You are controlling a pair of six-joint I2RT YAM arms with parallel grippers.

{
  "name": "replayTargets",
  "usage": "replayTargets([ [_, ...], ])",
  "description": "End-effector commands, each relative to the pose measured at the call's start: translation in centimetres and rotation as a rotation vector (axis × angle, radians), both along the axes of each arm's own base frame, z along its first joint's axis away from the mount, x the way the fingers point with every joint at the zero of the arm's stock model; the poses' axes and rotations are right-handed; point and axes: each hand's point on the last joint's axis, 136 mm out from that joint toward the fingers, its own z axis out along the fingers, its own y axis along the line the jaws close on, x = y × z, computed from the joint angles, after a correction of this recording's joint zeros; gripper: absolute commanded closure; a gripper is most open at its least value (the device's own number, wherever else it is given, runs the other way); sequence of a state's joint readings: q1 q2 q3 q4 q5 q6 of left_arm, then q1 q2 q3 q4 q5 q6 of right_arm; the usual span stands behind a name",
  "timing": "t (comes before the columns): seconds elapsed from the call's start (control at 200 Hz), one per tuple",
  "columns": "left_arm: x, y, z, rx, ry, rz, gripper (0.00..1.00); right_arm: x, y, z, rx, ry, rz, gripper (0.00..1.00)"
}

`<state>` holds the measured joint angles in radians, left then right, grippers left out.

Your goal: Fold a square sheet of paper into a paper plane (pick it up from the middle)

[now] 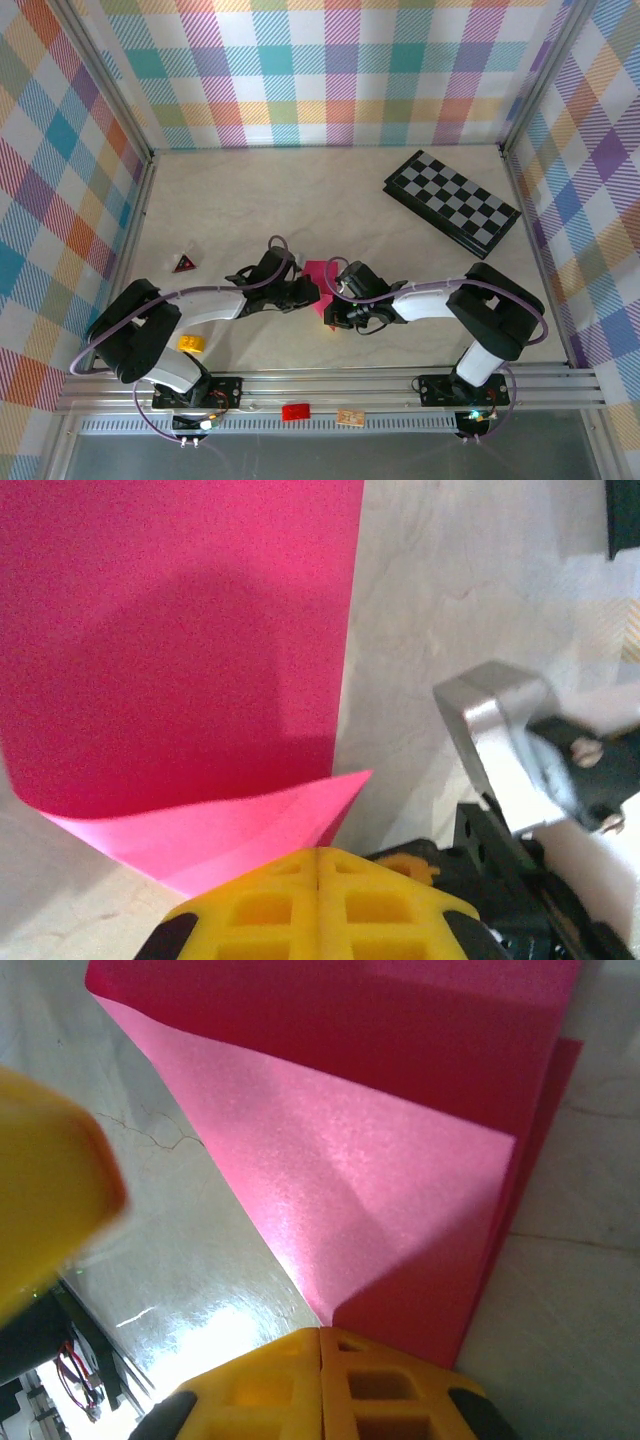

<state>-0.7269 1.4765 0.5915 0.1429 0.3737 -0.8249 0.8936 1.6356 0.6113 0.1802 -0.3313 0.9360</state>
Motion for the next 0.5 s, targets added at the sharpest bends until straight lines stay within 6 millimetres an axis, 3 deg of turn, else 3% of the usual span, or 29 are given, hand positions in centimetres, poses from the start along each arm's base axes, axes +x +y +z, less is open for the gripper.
replayTargets([
  [0.0,-1.4,-0.1,-2.0,0.022,0.074,0.015,1.0,-1.3,-2.0,-2.7,-0.102,0.067,-0.018,0.91],
  [0.215,-1.7,1.5,-5.1,0.11,0.123,0.076,1.0,-1.4,-2.2,-2.8,-0.113,0.069,-0.018,0.92],
  [0.495,0.1,3.6,-5.4,0.192,0.084,0.101,1.0,-1.6,-2.5,-3.1,-0.123,0.073,-0.016,0.92],
])
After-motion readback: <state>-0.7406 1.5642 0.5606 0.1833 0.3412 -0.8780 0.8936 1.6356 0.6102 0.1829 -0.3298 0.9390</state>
